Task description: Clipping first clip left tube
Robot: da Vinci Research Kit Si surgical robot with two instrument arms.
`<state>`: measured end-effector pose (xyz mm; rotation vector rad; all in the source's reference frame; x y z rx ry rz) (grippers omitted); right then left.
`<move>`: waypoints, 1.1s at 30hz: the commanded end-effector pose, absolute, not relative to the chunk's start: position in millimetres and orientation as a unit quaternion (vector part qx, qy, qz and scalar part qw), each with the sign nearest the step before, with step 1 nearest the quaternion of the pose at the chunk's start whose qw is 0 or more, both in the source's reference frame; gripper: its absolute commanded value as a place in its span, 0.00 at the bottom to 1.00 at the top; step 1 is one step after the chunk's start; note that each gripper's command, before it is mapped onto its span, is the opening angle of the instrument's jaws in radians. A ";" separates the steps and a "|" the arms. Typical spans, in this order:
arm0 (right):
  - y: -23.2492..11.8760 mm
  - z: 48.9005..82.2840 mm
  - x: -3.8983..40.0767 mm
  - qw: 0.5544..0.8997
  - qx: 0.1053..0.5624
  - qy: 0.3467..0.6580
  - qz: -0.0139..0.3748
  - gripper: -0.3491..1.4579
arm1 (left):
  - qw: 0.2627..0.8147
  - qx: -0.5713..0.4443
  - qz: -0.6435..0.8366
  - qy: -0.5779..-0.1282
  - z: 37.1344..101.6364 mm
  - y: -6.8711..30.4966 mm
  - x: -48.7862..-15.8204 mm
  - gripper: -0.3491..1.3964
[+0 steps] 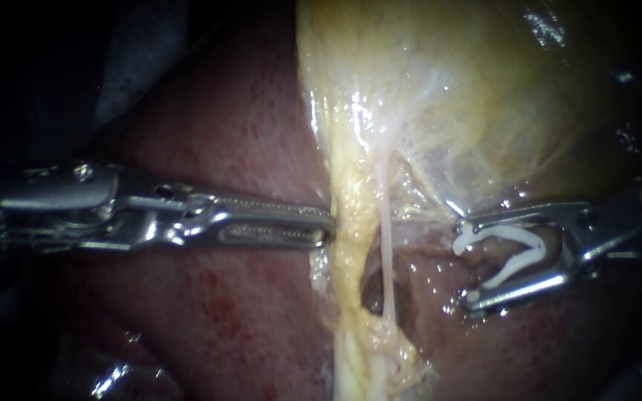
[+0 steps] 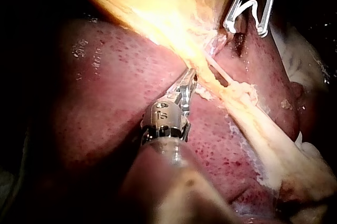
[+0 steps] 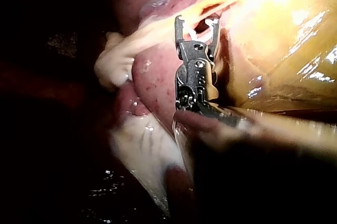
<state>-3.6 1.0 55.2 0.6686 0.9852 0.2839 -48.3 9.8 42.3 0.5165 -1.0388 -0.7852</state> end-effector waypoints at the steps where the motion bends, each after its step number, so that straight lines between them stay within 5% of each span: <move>1: 1.0 55.2 -3.6 0.819 0.314 0.462 0.133 0.48 | 0.765 0.237 -0.361 -0.478 42.3 9.8 -48.3 0.00; 33: 0.0 54.4 -1.2 0.820 0.310 0.461 0.139 0.50 | 0.748 0.249 -0.365 -0.495 36.4 8.4 -44.4 0.00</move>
